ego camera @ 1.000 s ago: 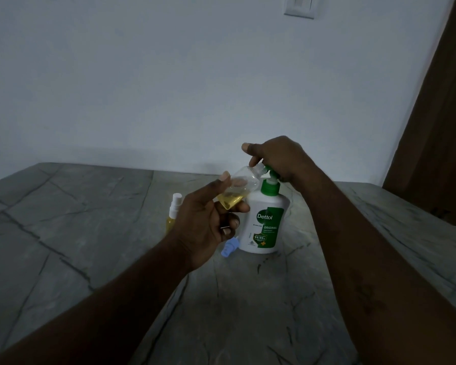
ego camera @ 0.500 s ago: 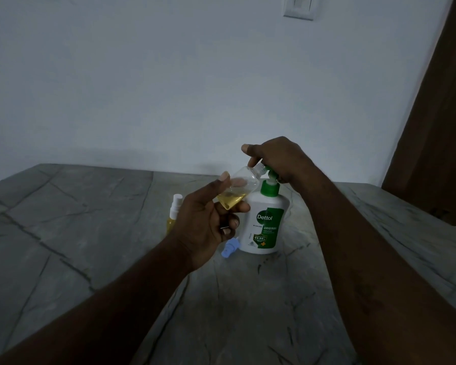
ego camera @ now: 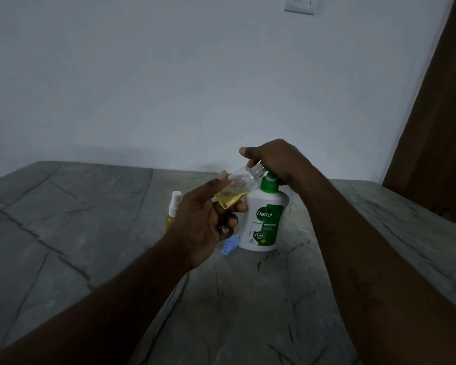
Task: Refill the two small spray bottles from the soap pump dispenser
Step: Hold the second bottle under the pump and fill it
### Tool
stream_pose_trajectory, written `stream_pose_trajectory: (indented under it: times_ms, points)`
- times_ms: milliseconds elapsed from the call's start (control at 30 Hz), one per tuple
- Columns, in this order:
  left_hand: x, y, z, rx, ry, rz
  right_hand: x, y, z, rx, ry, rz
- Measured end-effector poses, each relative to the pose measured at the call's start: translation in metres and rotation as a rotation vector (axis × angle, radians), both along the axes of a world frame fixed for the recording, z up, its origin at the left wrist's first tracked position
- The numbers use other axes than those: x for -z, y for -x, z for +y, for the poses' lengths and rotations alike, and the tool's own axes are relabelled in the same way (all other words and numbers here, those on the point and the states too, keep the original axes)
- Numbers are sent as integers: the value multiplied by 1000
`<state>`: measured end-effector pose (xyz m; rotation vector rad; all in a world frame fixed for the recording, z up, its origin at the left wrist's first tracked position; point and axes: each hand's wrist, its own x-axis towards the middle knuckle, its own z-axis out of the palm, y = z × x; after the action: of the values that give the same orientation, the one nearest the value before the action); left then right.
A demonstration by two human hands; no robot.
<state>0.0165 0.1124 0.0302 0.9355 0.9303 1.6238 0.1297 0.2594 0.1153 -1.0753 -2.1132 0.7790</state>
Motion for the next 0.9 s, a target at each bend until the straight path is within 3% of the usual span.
stream_pose_trajectory:
  times_ms: [167, 900]
  points:
    - [-2, -1, -1, 17, -17, -13, -8, -1, 0, 44, -155, 32]
    - [0, 0, 0, -4, -9, -5, 3, 2, 4, -15, 82, 4]
